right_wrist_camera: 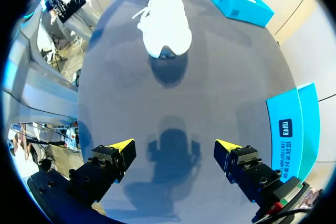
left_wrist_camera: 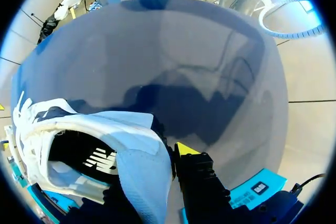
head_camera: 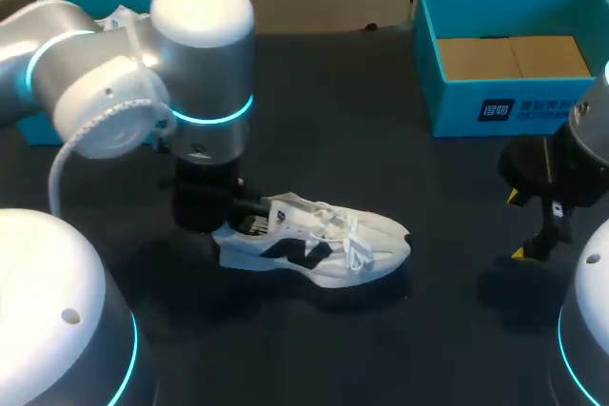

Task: Take the shoe out of the shoebox, open the shoe tongue, remove and reinsert the insole, then place the shoe into the shoebox

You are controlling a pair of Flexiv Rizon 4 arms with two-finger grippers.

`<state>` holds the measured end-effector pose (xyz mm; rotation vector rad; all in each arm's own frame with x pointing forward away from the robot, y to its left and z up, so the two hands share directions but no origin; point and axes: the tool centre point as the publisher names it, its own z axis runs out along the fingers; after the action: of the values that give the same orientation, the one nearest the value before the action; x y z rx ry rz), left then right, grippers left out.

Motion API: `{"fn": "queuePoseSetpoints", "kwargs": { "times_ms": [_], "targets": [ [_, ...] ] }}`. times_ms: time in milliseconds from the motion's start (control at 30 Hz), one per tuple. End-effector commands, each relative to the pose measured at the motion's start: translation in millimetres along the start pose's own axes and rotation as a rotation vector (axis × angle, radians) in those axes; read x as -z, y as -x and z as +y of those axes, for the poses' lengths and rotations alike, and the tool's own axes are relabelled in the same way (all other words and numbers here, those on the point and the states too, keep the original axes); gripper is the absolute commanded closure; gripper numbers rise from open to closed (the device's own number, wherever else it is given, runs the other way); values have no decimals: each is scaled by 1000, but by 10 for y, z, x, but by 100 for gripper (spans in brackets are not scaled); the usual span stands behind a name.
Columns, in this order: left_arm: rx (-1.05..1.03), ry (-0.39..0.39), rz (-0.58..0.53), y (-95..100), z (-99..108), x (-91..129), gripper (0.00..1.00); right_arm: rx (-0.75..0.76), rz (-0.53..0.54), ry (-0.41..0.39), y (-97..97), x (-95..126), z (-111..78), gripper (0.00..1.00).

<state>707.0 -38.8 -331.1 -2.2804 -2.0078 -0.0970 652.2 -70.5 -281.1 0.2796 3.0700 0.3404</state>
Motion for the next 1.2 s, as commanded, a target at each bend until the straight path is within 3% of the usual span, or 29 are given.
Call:
{"fn": "queuePoseSetpoints", "kwargs": {
  "times_ms": [33, 433, 1200],
  "targets": [
    [6, -35, 36, 244, 73, -97, 100, 0, -1, -1, -7, -8, 1, 0],
    [-43, -30, 41, 421, 32, -272, 100, 0, -1, -1, -7, -8, 1, 0],
    [-78, -12, 70, 530, 60, -488, 100, 0, -1, -1, -7, -8, 1, 0]
  ]
}}
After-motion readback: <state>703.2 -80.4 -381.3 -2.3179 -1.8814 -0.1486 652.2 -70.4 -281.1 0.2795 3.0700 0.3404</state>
